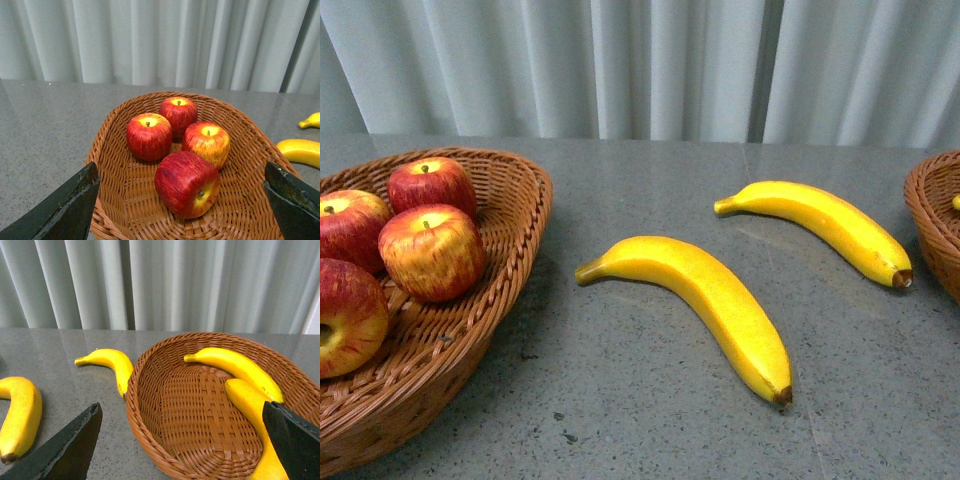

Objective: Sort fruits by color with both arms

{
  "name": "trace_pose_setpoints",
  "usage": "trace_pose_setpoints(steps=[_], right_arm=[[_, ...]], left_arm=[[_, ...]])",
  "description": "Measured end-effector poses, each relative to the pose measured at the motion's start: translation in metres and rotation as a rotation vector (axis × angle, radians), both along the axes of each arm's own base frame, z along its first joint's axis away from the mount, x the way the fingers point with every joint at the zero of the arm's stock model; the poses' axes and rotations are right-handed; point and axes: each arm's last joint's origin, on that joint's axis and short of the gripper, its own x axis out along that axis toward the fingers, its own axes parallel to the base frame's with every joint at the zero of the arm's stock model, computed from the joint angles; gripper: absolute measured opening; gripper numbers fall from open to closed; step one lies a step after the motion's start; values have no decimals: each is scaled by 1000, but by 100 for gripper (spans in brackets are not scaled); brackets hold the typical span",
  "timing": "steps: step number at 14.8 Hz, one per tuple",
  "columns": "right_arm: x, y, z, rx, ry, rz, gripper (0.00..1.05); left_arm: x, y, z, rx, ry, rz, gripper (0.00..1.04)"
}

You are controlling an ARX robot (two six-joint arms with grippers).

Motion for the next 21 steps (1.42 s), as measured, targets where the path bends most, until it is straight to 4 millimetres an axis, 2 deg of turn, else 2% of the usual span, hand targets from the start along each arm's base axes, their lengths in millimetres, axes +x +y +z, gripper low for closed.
trace_pose_setpoints(steps=[2,4,5,8,10,11,13,15,18,21], right_arm=[[0,0,-1,11,15,8,98],[2,1,-6,187,217,91,98],[2,2,-4,247,216,115,98],[11,9,20,265,146,149,98],[29,19,41,253,121,184,98],[42,28,59,231,88,211,98],[74,59,99,186,21,297,98],[108,103,119,112,48,392,98],[147,157,125,16,119,456,98],[159,198,115,-105,223,540,98]], left_arm=[[0,0,0,0,0,0,98],[0,0,0,0,0,0,98],[0,0,0,0,0,0,98],[0,0,0,0,0,0,98],[0,0,0,0,0,0,98],[0,0,0,0,0,0,98],[0,0,0,0,0,0,98],[0,0,0,0,0,0,98],[0,0,0,0,0,0,98],[0,0,0,0,0,0,98]])
